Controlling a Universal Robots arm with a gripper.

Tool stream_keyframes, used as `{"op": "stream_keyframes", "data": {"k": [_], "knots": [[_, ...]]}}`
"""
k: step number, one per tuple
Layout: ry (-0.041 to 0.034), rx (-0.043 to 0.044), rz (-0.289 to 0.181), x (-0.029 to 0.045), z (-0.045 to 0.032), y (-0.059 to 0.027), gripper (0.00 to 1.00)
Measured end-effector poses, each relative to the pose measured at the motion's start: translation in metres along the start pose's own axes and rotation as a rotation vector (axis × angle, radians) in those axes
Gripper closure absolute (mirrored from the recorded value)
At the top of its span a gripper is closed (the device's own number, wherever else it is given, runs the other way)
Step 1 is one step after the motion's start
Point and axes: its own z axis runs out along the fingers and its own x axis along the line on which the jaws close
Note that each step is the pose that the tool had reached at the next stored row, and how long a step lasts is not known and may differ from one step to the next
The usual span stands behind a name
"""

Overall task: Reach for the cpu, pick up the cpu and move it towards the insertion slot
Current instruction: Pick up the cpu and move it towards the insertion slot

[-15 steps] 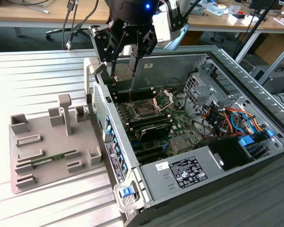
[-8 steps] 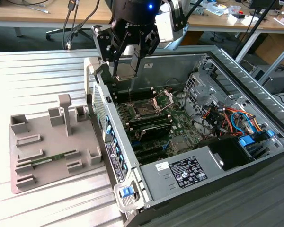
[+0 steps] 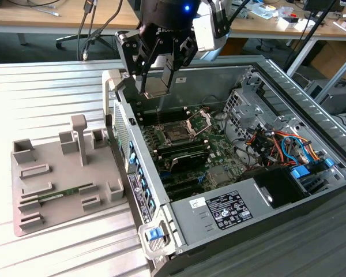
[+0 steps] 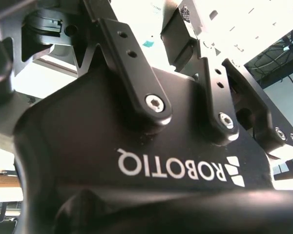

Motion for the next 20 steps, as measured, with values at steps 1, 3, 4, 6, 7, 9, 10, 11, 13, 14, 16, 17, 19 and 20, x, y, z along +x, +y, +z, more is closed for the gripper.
{"op": "stream_keyframes", "data": {"k": [1, 3, 4, 6, 7, 9, 10, 11, 13, 14, 16, 17, 19, 20], "knots": [[0.0000, 0.0001, 0.000, -0.0005, 0.0000, -0.0001, 0.45], [0.0000, 0.0001, 0.000, -0.0015, 0.0000, -0.0002, 0.45], [0.0000, 0.0001, 0.000, -0.0019, 0.0000, -0.0003, 0.45], [0.0000, 0.0001, 0.000, -0.0031, -0.0001, -0.0005, 0.45], [0.0000, 0.0001, 0.000, -0.0037, -0.0001, -0.0006, 0.45], [0.0000, 0.0001, 0.000, -0.0049, -0.0001, -0.0008, 0.45], [0.0000, 0.0001, 0.000, -0.0060, -0.0001, -0.0010, 0.45], [0.0000, 0.0001, 0.000, -0.0065, -0.0001, -0.0010, 0.45], [0.0000, 0.0000, 0.000, -0.0078, -0.0001, -0.0013, 0.45], [0.0000, 0.0000, 0.000, -0.0089, -0.0001, -0.0014, 0.45], [0.0000, 0.0000, 0.000, -0.0097, -0.0001, -0.0016, 0.45], [0.0001, 0.0000, 0.000, -0.0104, -0.0001, -0.0017, 0.45], [0.0001, 0.0001, 0.000, -0.0115, -0.0001, -0.0018, 0.45], [0.0000, 0.0001, 0.000, -0.0120, -0.0002, -0.0019, 0.45]]}}
